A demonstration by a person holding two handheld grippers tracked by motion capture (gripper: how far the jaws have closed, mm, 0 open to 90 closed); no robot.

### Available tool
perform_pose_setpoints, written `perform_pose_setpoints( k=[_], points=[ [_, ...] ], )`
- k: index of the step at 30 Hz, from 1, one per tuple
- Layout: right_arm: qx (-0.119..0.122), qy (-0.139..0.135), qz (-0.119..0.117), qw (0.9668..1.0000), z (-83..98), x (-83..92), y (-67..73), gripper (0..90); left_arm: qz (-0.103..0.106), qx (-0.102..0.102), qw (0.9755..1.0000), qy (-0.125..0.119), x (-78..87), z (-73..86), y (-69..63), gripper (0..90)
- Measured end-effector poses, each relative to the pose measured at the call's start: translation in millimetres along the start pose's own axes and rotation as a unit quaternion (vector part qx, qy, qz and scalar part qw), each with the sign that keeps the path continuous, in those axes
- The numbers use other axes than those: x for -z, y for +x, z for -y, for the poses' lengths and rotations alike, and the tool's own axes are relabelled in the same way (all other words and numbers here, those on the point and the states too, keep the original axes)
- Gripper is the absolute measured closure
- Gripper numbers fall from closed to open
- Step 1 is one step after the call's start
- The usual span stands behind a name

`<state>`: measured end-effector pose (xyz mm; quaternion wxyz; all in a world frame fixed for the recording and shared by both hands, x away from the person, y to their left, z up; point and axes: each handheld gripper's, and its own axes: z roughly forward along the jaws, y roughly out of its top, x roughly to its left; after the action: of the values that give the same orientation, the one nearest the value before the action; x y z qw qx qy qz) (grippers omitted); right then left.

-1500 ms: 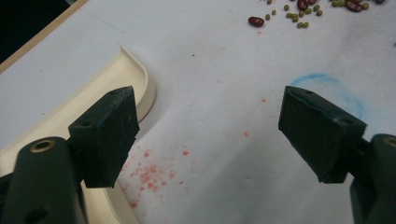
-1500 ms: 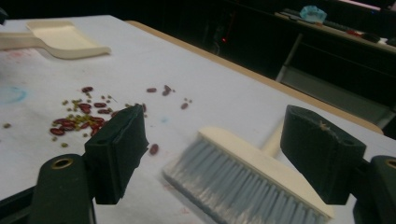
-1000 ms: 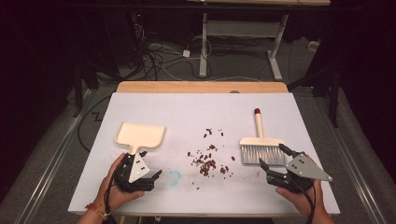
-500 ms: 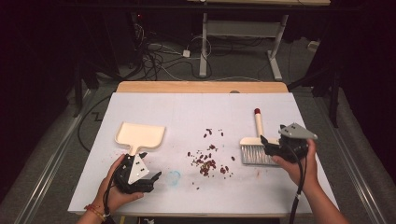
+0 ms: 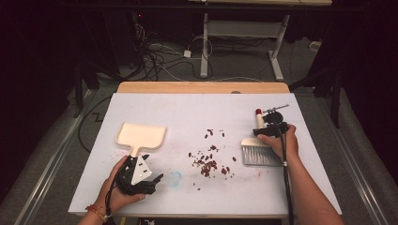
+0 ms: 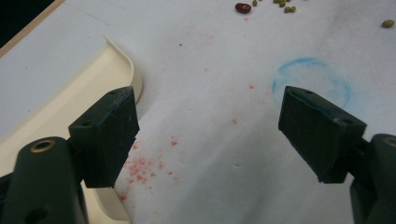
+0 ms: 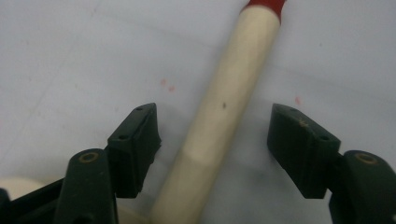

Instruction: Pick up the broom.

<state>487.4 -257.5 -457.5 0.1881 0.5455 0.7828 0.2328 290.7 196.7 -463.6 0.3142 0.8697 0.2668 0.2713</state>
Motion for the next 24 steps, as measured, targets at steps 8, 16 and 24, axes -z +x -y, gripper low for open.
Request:
perform_pose_setpoints(
  k=[8,16,24],
  points=[
    [0.042,0.01,-0.01,0.999,-7.0,0.1,11.9,63.4,0.002,-0.005,1.0,0.005,-0.8,-0.8,-2.0,19.8],
    [0.064,0.007,-0.028,0.9976,-7.1,0.0,9.7,70.5,-0.001,-0.004,1.0,0.004,-1.5,-1.4,-1.7,19.8],
    [0.053,-0.018,-0.049,0.9972,-3.8,9.5,2.7,70.6,-0.006,0.002,1.0,0.005,0.7,-0.4,-0.8,19.8]
  ],
)
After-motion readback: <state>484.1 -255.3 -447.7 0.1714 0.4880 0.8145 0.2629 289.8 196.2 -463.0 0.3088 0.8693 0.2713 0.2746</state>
